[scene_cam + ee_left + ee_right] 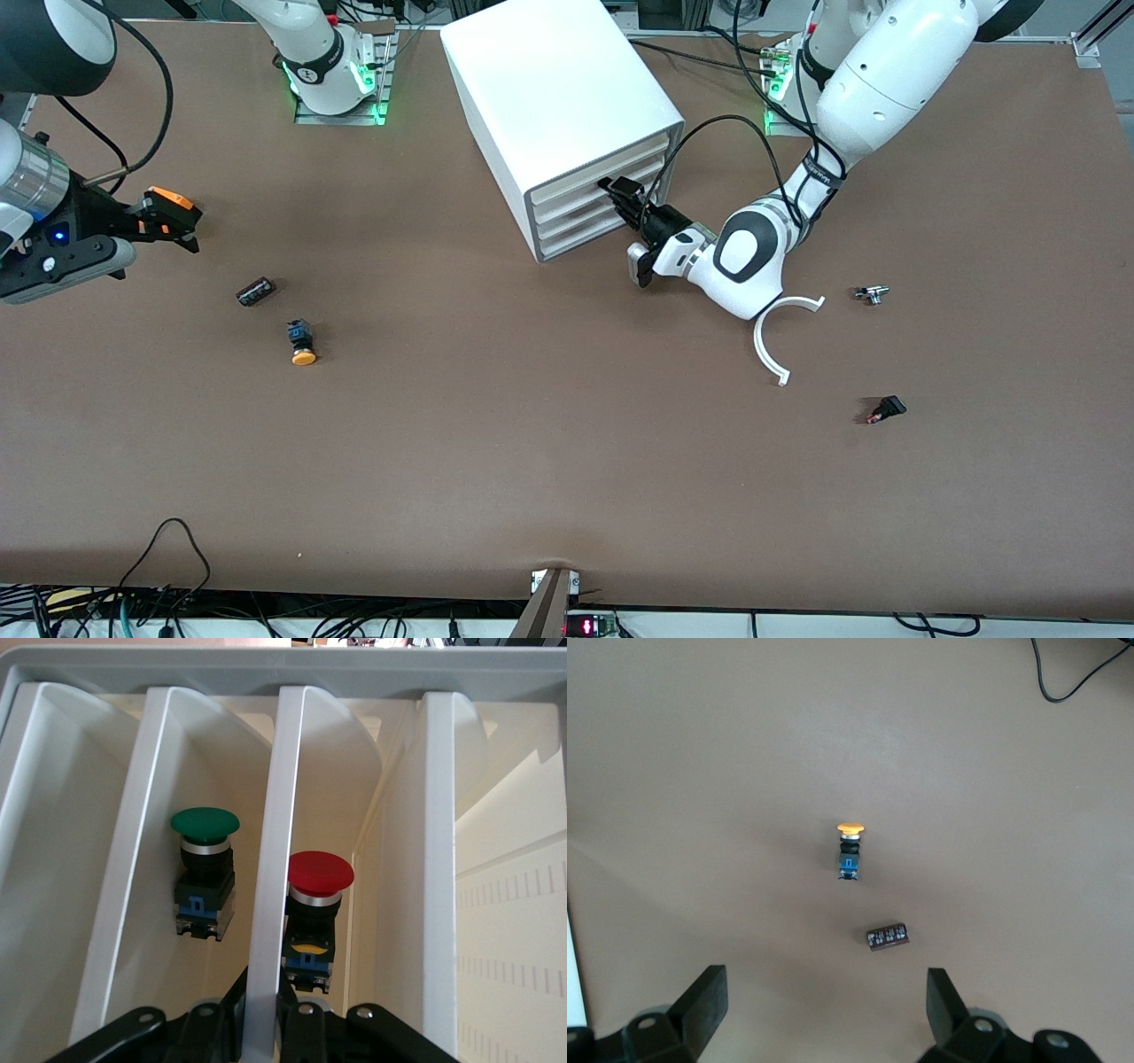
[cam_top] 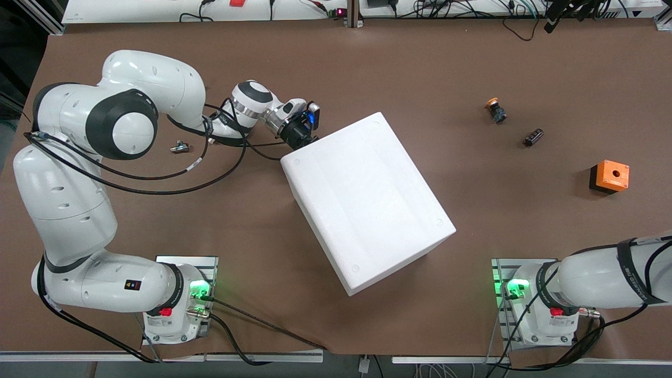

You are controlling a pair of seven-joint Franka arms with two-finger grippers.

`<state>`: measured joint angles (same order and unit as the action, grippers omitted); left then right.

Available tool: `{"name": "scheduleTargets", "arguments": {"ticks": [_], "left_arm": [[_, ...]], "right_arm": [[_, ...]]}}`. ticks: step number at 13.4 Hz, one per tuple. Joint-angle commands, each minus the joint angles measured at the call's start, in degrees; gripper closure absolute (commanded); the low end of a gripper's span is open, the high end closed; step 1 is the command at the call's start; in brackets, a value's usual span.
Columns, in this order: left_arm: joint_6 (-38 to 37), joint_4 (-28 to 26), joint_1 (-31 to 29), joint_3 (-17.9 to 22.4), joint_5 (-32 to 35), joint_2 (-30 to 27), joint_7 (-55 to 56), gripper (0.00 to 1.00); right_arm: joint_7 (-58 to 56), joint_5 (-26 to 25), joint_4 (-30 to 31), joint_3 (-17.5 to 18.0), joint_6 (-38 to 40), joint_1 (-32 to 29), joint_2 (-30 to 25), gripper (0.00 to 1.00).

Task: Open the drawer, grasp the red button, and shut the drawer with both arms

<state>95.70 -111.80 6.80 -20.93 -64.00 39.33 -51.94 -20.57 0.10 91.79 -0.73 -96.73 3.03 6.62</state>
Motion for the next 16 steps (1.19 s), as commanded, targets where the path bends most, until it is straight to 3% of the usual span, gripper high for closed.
{"name": "scheduleTargets", "arguments": {"ticks": [1, 7, 12, 16], "left_arm": [[0.45, 1.14, -0.29, 0.71, -1.48, 0.22, 0.79, 0.94], [0.54, 3.43, -0.56, 3.78, -1.83, 0.4, 1.05, 0.94], [0.45, 5.45, -0.91, 6.07, -1.74, 0.4, 3.33, 0.94], [0.36, 6.42, -1.09, 7.74, -1.74, 0.4, 3.95, 0.94]], "right_arm": [[0.36, -0.8, -1.17, 0.81, 0.4, -0.83, 2.77, 0.01], [-3.69, 0.25, -1.17, 1.16, 0.66, 0.21, 4.27, 0.01], [-1.75, 5.34, -3.88, 1.25, -0.13, 3.03, 7.51, 0.01], [10.95, 7.19, -7.15, 1.25, -0.21, 8.2, 10.69, 0.01]]}}
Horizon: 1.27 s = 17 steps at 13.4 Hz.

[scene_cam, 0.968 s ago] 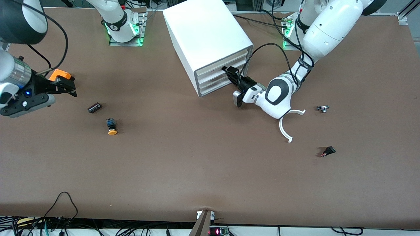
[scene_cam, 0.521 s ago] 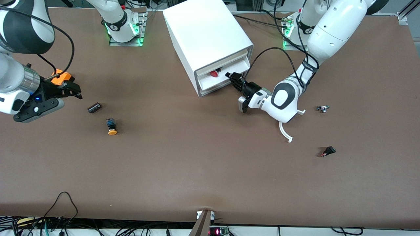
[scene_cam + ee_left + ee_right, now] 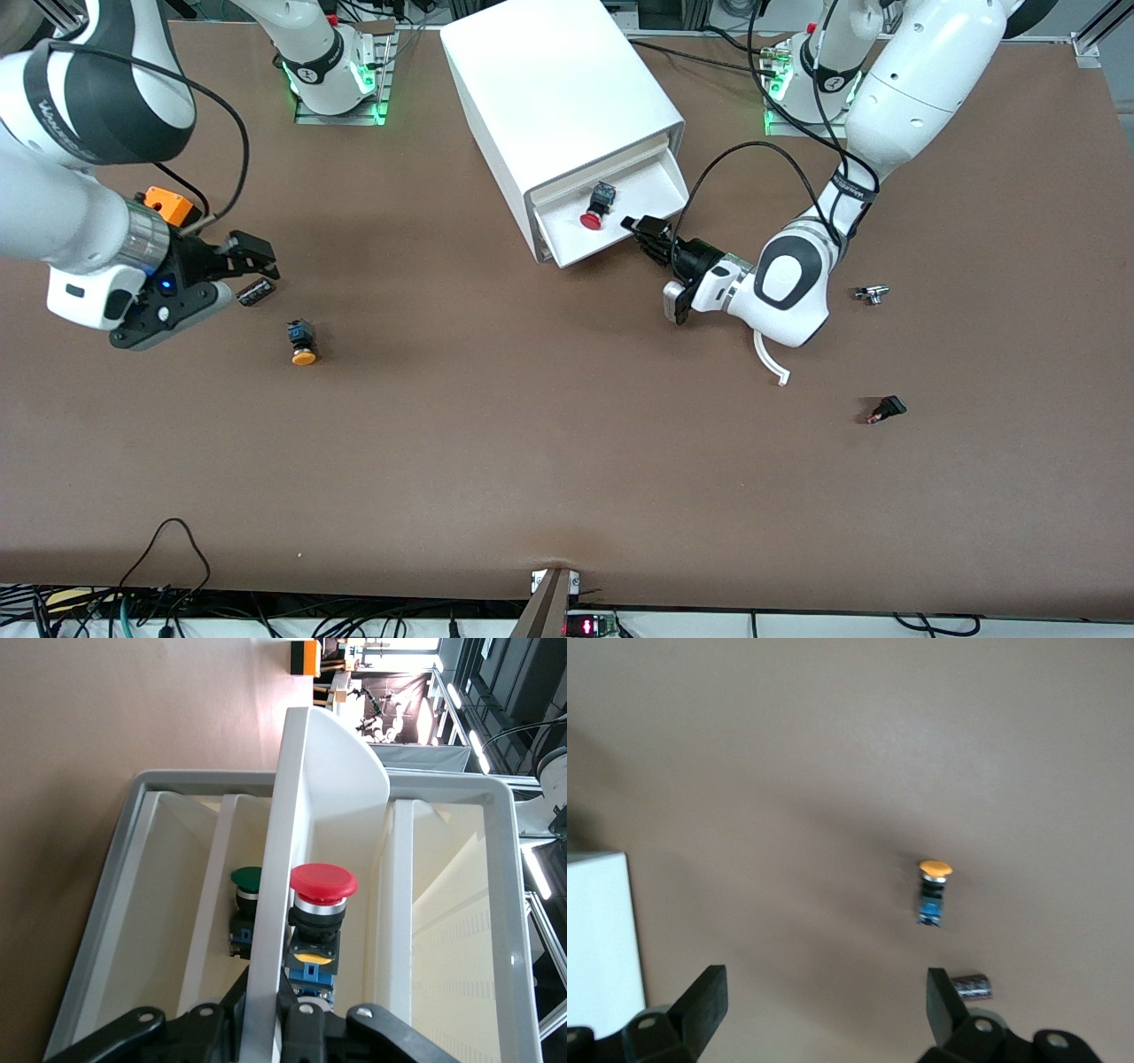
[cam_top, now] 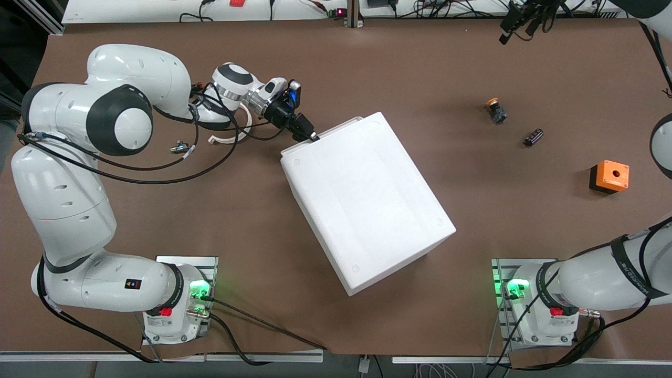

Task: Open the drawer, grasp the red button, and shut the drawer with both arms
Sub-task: 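Lower the right gripper into the open drawer over the red button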

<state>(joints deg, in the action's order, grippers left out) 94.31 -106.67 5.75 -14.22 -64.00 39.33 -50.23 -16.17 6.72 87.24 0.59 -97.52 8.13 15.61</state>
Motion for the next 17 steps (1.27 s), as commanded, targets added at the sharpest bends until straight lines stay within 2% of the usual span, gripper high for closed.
{"name": "scheduleTargets", "arguments": {"ticks": [1, 3, 6, 7, 8, 9, 13, 17], "left_arm": [[1.76, 1.46, -0.47, 1.21, -1.74, 0.4, 2.68, 0.94], [1.76, 1.64, -0.82, 1.21, -1.74, 0.31, 3.38, 0.94], [1.41, 2.87, -2.67, 1.21, -1.3, 0.13, 6.01, 0.93], [1.41, 2.78, -2.76, 1.21, -1.04, 0.13, 6.37, 0.86], [1.23, 2.35, -2.84, 1.3, -0.95, 0.13, 7.42, 0.57], [0.97, 1.82, -2.84, 1.21, -0.86, 0.05, 8.99, 0.01], [-4.12, 4.44, -4.68, 1.21, 4.22, -0.57, 22.96, 0.0], [-7.29, 7.43, -8.63, 1.21, 10.81, -1.18, 27.02, 0.0]], "right_arm": [[11.2, 1.19, -2.6, -0.07, -0.12, 5.04, 1.88, 0.01], [21.13, 1.72, -3.29, -0.07, -3.36, 11.0, 3.36, 0.01], [36.34, 1.81, -10.39, -0.07, -4.52, 18.91, 9.15, 0.01], [41.86, 1.81, -13.38, -0.07, -4.52, 21.64, 11.26, 0.01], [47.75, 1.81, -16.19, -0.07, -4.87, 24.01, 13.28, 0.01], [52.68, 1.81, -18.05, -0.07, -6.7, 26.13, 14.96, 0.01], [66.15, 1.2, -18.86, -0.24, -12.43, 33.34, 19.36, 0.01], [72.93, -0.03, -18.94, -0.59, -14.01, 37.65, 21.65, 0.01]]}}
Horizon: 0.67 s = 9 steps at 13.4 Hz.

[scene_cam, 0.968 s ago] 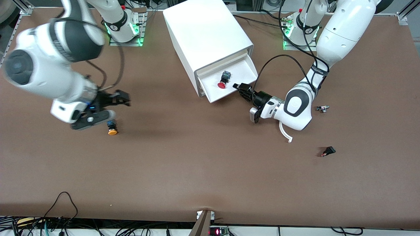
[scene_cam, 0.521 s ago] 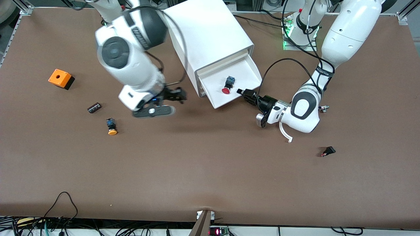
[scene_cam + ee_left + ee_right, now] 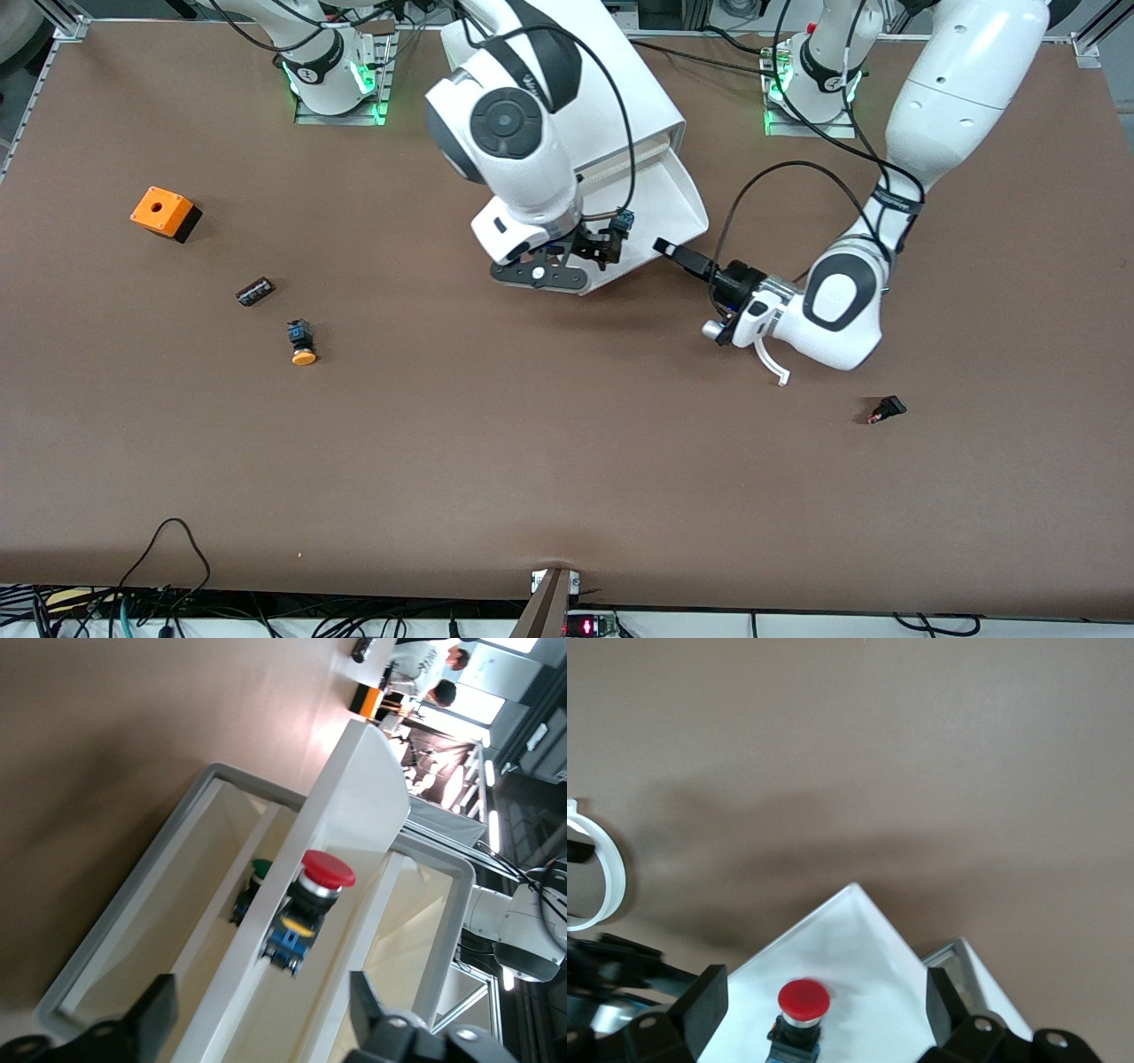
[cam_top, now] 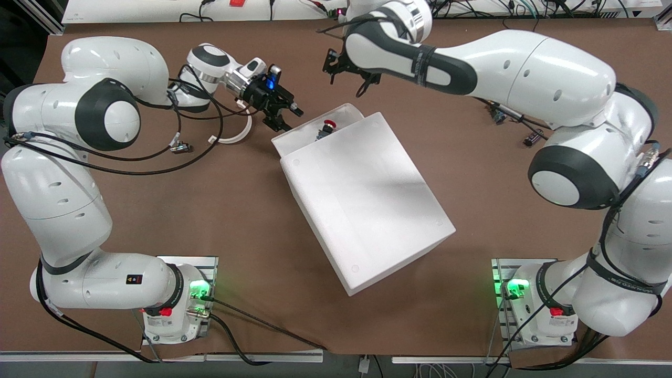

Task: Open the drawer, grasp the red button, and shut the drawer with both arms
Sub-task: 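Lower the right gripper into the open drawer over the red button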

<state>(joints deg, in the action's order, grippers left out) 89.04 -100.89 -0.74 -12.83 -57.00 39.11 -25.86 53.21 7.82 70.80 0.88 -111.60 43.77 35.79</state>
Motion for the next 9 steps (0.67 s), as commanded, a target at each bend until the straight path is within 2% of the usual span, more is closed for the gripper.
{"name": "scheduleTargets", "arguments": {"ticks": [1, 3, 6, 9], "left_arm": [[-3.77, 2.97, -2.77, -0.18, 5.74, -1.05, 3.96, 0.0], [-6.58, 6.13, -5.4, -0.18, 10.31, -1.14, 7.91, 0.0], [-12.56, 12.8, -8.3, -0.18, 16.9, -1.05, 11.96, 0.0], [-13.45, 19.13, -8.4, -0.35, 28.04, -1.93, 15.31, 0.0]], "right_arm": [[5.22, -1.75, -2.6, -0.97, 0.07, 2.98, 2.09, 0.01], [7.51, -4.46, -4.08, -0.97, 0.07, 5.79, 3.66, 0.01], [8.93, -5.97, -5.5, -0.97, 0.07, 8.25, 6.22, 0.01], [8.93, -7.2, -5.41, -0.97, 0.07, 9.75, 7.1, 0.02]]}}
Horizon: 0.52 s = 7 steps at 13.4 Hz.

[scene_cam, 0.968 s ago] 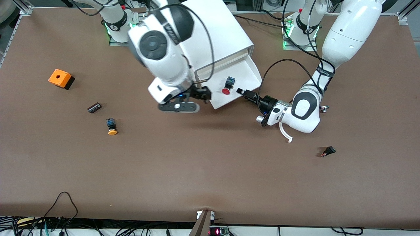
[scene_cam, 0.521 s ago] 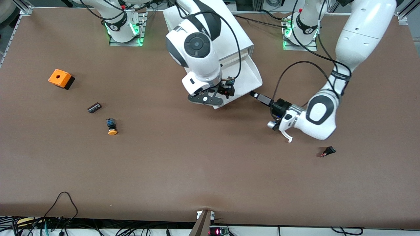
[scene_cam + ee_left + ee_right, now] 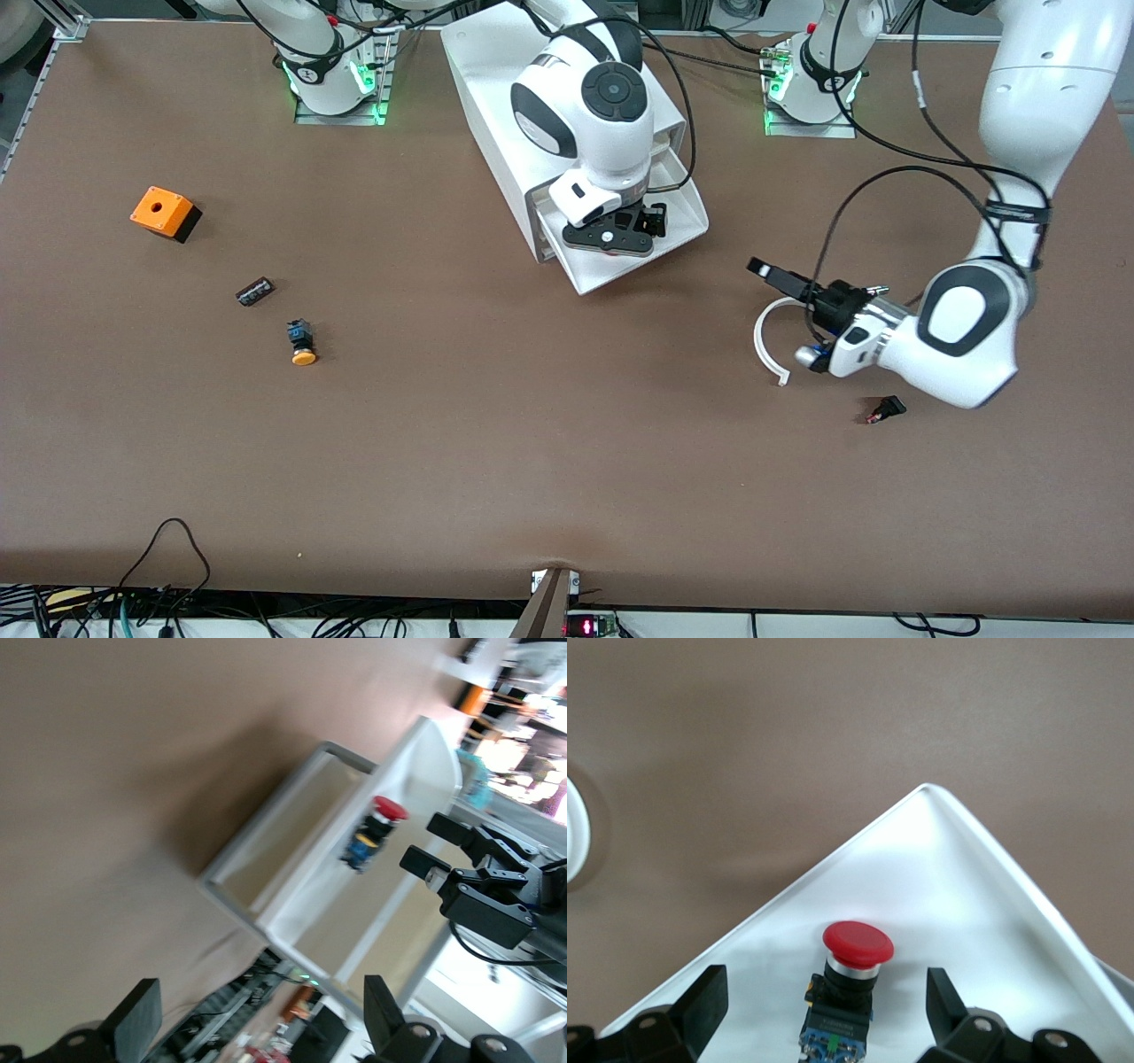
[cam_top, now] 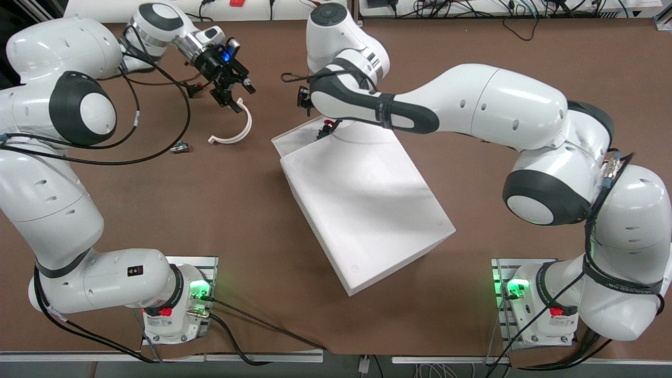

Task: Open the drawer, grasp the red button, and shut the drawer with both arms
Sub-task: 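Grasp the red button with the right gripper while the left gripper withdraws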

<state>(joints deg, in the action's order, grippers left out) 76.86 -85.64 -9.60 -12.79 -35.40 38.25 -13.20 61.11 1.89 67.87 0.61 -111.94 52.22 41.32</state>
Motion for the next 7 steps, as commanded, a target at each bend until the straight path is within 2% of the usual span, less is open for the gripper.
{"name": "scheduleTargets", "arguments": {"ticks": [1, 3, 4, 5, 7], "left_arm": [[-1.19, 5.47, 0.46, -0.74, 10.66, -1.6, 2.74, 0.0], [-0.93, 7.06, 0.28, -0.31, 16.04, -2.91, 2.75, 0.0], [-0.58, 7.24, 0.46, -0.57, 19.9, -4.14, 2.66, 0.0], [-0.23, 7.33, 0.37, -0.83, 22.89, -5.63, 2.83, 0.0], [1.27, 7.25, 0.55, -1.1, 26.51, -8.62, 2.75, 0.0]], "right_arm": [[1.12, -1.36, -2.39, -0.69, 0.5, 1.48, 1.74, 0.03], [2.42, -1.54, -1.96, -0.69, 0.5, 2.09, 2.18, 0.06], [3.31, -2.15, -2.04, -0.69, 0.5, 2.36, 2.88, 0.1], [3.49, -2.68, -2.04, -0.69, 0.41, 2.97, 3.5, 0.15], [3.32, -2.68, -1.95, -0.69, 0.5, 2.98, 3.77, 0.32]]}}
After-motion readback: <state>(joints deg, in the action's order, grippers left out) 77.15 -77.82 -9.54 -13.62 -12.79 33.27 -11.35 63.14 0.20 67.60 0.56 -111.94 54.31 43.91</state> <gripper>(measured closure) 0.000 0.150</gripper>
